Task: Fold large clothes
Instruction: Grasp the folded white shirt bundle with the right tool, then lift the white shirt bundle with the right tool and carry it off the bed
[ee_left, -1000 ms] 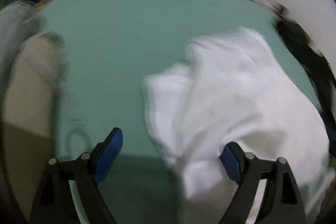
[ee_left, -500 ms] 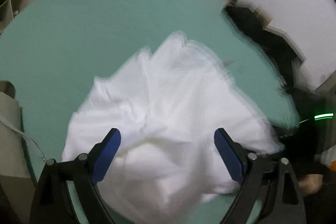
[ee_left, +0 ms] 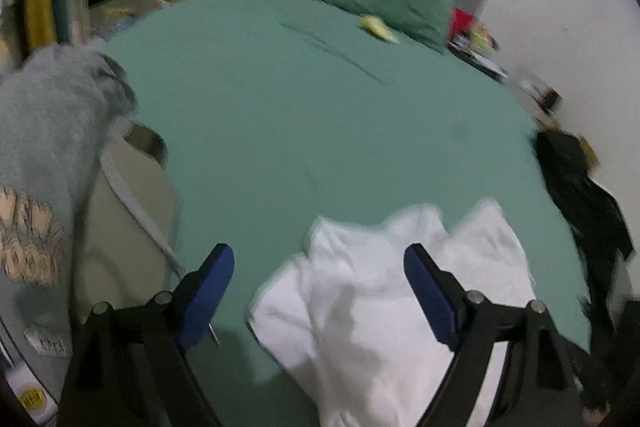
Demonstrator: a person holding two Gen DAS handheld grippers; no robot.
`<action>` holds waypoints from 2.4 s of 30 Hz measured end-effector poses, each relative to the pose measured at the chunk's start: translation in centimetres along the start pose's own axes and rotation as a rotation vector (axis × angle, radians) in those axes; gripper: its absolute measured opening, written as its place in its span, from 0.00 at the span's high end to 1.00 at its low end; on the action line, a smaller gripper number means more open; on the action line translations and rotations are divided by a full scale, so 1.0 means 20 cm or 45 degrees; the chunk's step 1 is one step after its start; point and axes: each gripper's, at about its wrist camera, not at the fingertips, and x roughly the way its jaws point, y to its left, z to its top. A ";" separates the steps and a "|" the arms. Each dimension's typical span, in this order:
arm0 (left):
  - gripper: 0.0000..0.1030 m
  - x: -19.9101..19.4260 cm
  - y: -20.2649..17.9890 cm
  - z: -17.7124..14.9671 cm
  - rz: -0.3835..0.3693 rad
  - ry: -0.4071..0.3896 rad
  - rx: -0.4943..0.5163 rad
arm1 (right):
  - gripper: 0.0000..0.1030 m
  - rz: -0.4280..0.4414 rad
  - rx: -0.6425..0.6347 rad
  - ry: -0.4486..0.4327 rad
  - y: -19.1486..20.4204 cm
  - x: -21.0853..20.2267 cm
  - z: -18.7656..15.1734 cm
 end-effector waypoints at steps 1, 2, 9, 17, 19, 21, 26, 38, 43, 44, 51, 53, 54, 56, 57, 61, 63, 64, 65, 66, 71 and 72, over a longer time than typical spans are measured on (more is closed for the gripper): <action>0.15 0.00 0.01 0.00 -0.071 0.051 0.015 | 0.23 0.013 0.012 0.007 0.00 0.01 0.00; 0.15 0.03 -0.03 -0.04 -0.132 0.112 0.033 | 0.24 0.031 0.027 0.020 0.00 0.05 -0.01; 0.11 0.22 -0.09 -0.35 -0.014 0.262 0.196 | 0.35 0.127 0.087 0.064 0.00 0.22 -0.12; 0.35 0.26 -0.11 -0.35 -0.220 0.277 0.178 | 0.76 0.171 0.077 0.102 0.07 0.29 -0.09; 0.68 0.28 -0.17 -0.36 -0.254 0.307 0.197 | 0.81 0.133 0.007 0.096 0.10 0.22 -0.09; 0.83 0.24 -0.20 -0.40 -0.299 0.318 0.195 | 0.83 0.082 -0.068 0.097 0.15 0.16 -0.07; 0.75 0.08 -0.29 -0.59 -0.366 0.368 0.220 | 0.87 -0.026 -0.209 0.139 0.16 -0.10 -0.13; 0.04 -0.09 -0.32 -0.67 -0.371 0.352 0.123 | 0.84 -0.120 -0.164 0.161 -0.13 -0.43 -0.40; 0.01 0.09 -0.31 -0.55 -0.343 0.369 0.068 | 0.50 -0.091 -0.087 0.131 -0.14 -0.38 -0.36; 0.00 0.13 -0.32 -0.52 -0.354 0.367 0.050 | 0.46 -0.076 -0.063 0.127 -0.15 -0.38 -0.35; 0.00 0.27 -0.48 -0.48 -0.544 0.436 0.066 | 0.36 0.005 0.106 0.124 -0.29 -0.33 -0.35; 0.00 0.28 -0.50 -0.52 -0.567 0.472 0.142 | 0.37 -0.013 0.098 0.141 -0.28 -0.26 -0.38; 0.00 0.27 -0.52 -0.53 -0.555 0.477 0.175 | 0.37 -0.026 0.074 0.136 -0.27 -0.24 -0.39; 0.00 0.27 -0.56 -0.55 -0.512 0.469 0.236 | 0.38 -0.072 -0.021 0.116 -0.20 -0.20 -0.41; 0.00 0.27 -0.57 -0.57 -0.511 0.483 0.256 | 0.38 -0.074 -0.038 0.115 -0.18 -0.19 -0.41; 0.01 0.27 -0.62 -0.61 -0.508 0.496 0.350 | 0.56 -0.029 -0.039 0.098 -0.16 -0.16 -0.42; 0.01 0.25 -0.65 -0.65 -0.473 0.474 0.416 | 0.61 0.009 -0.020 0.088 -0.17 -0.14 -0.43; 0.01 0.25 -0.68 -0.67 -0.461 0.467 0.445 | 0.62 0.028 -0.011 0.082 -0.17 -0.14 -0.44; 0.03 0.24 -0.70 -0.68 -0.444 0.454 0.478 | 0.63 0.064 0.017 0.074 -0.17 -0.13 -0.44; 0.07 0.24 -0.73 -0.70 -0.425 0.439 0.510 | 0.67 0.091 0.036 0.073 -0.18 -0.12 -0.45; 0.77 0.23 -0.73 -0.73 -0.571 0.469 0.426 | 0.79 0.145 0.041 0.034 -0.14 -0.10 -0.45; 0.78 0.21 -0.73 -0.73 -0.564 0.455 0.439 | 0.80 0.145 0.023 0.024 -0.12 -0.11 -0.44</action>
